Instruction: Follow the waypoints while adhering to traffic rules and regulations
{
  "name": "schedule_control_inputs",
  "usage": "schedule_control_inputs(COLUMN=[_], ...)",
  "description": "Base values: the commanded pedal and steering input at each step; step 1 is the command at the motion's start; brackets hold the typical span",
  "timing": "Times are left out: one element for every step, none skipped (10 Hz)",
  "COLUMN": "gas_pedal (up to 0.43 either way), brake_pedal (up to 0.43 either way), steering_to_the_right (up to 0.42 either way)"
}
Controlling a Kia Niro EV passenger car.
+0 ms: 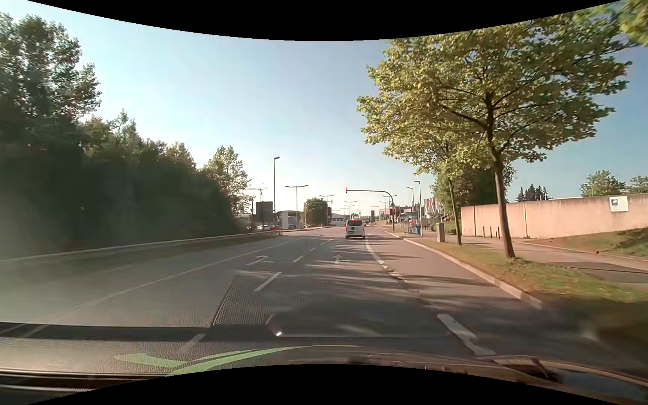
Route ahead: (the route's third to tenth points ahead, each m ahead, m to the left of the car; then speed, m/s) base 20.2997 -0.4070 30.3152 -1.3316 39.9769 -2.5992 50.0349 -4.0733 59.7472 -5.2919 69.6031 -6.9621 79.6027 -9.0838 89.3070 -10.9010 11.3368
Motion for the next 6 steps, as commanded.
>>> schedule_control_inputs(gas_pedal=[0.000, 0.000, 0.000, 0.000, 0.000, 0.000], brake_pedal=[0.256, 0.256, 0.256, 0.256, 0.256, 0.256], steering_to_the_right=[0.016, 0.016, 0.017, 0.017, 0.018, 0.018])
